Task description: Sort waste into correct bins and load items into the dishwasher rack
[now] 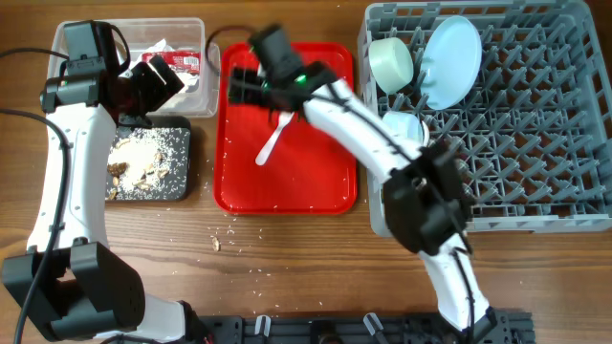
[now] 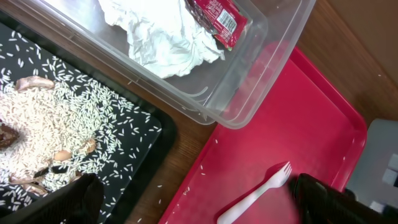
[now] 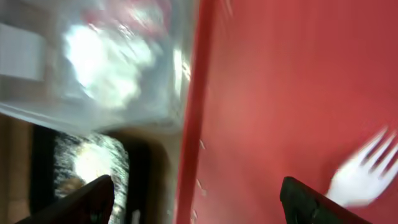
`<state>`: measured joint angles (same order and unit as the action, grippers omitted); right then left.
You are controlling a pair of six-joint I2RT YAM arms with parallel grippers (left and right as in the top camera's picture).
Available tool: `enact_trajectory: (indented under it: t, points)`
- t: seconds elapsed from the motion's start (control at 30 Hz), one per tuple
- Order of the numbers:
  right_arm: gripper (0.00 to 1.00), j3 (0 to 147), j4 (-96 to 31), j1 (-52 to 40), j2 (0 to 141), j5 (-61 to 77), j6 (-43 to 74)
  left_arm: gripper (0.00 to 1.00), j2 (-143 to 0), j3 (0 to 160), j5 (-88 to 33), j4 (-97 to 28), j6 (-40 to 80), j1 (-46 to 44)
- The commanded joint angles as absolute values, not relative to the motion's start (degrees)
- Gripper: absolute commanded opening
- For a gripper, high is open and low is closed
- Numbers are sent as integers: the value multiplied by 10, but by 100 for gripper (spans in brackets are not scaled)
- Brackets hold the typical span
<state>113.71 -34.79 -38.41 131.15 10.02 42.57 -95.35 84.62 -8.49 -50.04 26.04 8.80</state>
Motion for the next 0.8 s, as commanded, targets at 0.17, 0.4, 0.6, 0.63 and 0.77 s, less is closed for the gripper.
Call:
enact_trajectory:
  t: [0.17,0.4,0.6,0.63,0.77]
  points:
    - [100,1139,-472,-384,1340,-105,680,100,-954,853,-90,-499,260,89]
    - [100,1139,-429,-385,1386,-83,691,100,-954,853,-90,-499,260,89]
    - [94,1139,-386,-385,1420,-47,736,100,-954,853,-90,-499,260,89]
    - [92,1139,-387,-385,1422,-45,736,100,-954,853,-90,-499,260,89]
    - [77,1139,-389,-386,1423,-44,735,100,-954,853,-90,-499,260,89]
